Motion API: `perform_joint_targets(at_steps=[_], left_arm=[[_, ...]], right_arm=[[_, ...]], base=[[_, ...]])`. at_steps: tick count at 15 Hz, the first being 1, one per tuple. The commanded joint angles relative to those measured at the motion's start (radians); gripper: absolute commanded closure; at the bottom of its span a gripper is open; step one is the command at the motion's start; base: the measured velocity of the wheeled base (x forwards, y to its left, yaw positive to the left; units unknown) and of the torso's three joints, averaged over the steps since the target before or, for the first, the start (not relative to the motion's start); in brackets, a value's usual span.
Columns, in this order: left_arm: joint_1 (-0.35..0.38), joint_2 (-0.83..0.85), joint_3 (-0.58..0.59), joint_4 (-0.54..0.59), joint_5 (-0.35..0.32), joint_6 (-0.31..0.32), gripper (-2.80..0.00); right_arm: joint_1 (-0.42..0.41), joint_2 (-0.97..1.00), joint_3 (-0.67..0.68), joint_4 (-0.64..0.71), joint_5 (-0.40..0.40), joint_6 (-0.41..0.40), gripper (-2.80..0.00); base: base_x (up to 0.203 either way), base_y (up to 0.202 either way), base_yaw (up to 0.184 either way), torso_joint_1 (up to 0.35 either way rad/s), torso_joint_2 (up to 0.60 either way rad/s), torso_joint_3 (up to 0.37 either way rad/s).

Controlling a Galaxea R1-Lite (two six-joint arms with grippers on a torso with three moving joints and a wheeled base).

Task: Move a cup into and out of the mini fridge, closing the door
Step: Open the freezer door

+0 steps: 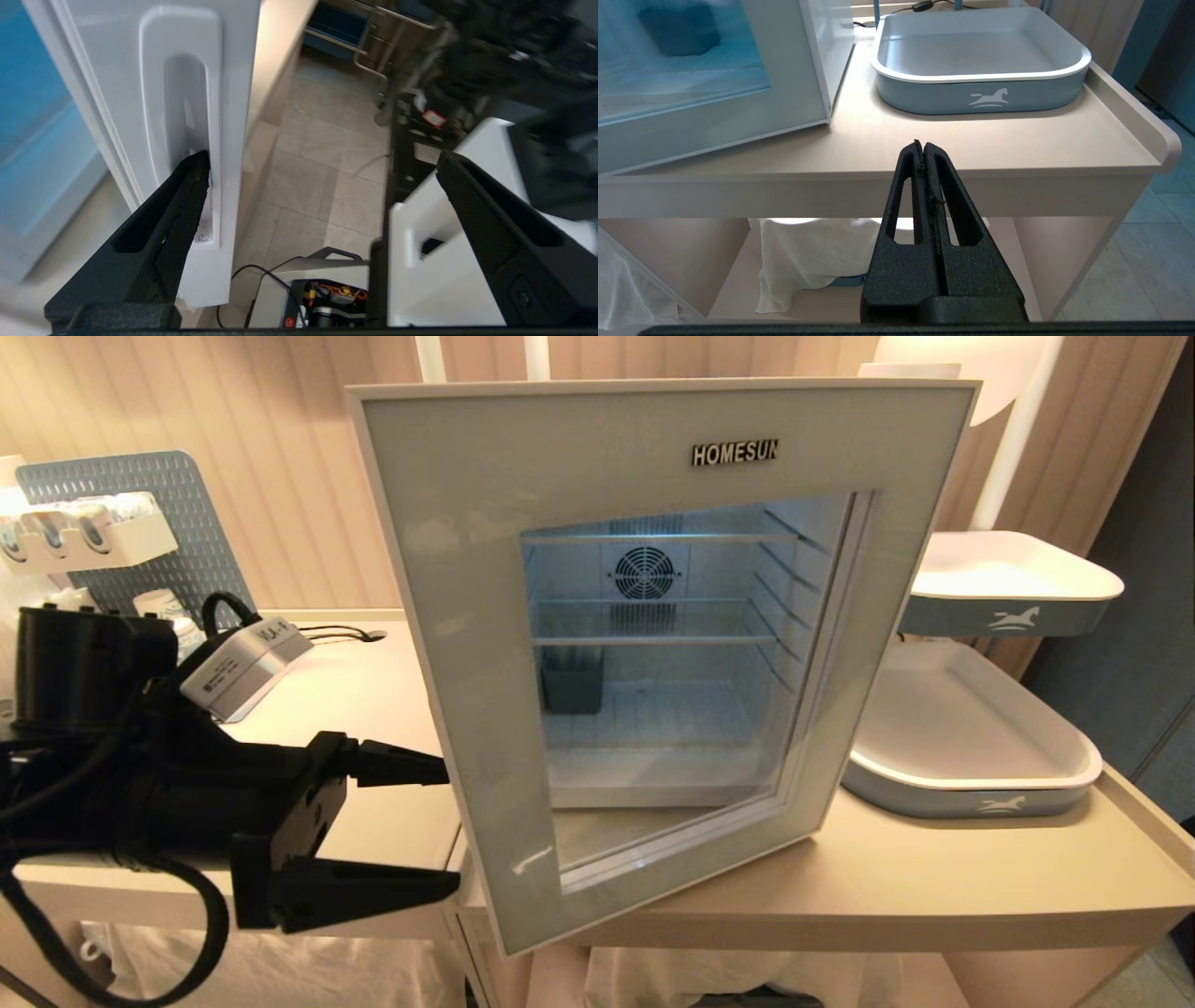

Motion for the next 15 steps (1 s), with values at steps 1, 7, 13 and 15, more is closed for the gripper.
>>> perform_joint_targets(at_steps=[1, 7, 13, 15], left_arm=[[-0.058, -0.097, 0.028, -0.002, -0.002, -0.001, -2.8], [-0.314, -0.267, 0.094, 0.004, 0.122, -0.045, -2.8], [-0.359, -0.372, 0.092, 0.098, 0.131, -0.058, -2.8], [-0.352, -0.355, 0.103, 0.092, 0.16, -0.058, -2.8]], right_arm=[[0.0, 0.001, 0.0, 0.0, 0.0, 0.0, 0.0], [0.0, 0.001, 0.0, 0.0, 0.0, 0.0, 0.0], [0.0, 0.001, 0.0, 0.0, 0.0, -0.002, 0.0], [0.0, 0.001, 0.0, 0.0, 0.0, 0.0, 0.0]], base=[[0.0, 0.0, 0.0, 0.0, 0.0, 0.0], [0.0, 0.0, 0.0, 0.0, 0.0, 0.0], [0.0, 0.0, 0.0, 0.0, 0.0, 0.0], [0.0, 0.0, 0.0, 0.0, 0.0, 0.0]])
